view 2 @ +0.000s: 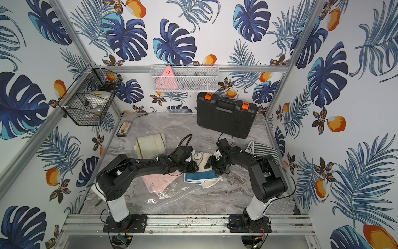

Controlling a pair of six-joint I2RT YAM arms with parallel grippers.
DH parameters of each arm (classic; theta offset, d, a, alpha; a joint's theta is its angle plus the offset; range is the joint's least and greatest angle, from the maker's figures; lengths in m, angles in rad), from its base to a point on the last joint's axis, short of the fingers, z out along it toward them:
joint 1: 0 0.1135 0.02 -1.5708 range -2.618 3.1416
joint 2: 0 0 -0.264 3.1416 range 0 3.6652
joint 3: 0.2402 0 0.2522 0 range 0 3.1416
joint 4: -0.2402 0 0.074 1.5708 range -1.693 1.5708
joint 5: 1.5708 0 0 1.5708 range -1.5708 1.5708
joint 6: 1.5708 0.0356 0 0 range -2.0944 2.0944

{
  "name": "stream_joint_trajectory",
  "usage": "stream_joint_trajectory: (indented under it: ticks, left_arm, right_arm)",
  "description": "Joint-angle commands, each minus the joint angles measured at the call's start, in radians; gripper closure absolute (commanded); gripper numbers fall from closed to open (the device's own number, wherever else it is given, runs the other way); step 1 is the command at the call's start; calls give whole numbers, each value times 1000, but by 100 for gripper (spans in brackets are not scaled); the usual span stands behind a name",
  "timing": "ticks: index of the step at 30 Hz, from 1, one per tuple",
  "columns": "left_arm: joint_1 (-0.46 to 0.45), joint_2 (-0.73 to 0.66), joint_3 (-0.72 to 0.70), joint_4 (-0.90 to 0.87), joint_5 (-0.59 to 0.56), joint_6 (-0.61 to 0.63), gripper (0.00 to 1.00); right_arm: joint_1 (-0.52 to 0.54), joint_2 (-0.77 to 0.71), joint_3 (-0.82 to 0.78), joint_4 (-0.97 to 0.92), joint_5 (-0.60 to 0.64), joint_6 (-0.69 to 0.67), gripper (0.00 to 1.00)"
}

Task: Place the folded towel into the vacuum bag
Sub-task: Pick up the towel from the vacuum bag.

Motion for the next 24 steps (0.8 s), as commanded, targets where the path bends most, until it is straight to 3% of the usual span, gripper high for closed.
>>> stream_joint_trajectory:
  ticks: [1, 5, 9, 15, 20, 24]
  left_arm:
    - [-1, 40, -29, 28, 32, -29, 66]
    - [-16, 35, -53, 75, 54, -39, 66]
    - [-15, 35, -69, 94, 59, -38, 66]
    - [11, -71, -114, 70, 78, -55, 67]
    - [54, -206, -117, -158, 3, 48, 67]
    - [74, -188, -165, -134, -19, 71, 69]
  right_arm:
    - [23, -8, -5, 148, -47, 56, 49]
    - [130, -36, 107, 33, 41, 42, 78]
    - [269, 14, 174, -66, 212, 79, 83]
    - [255, 137, 122, -82, 310, 101, 92]
    - [245, 120, 148, -200, 468, -4, 94]
    - [272, 82, 212, -301, 587, -136, 94]
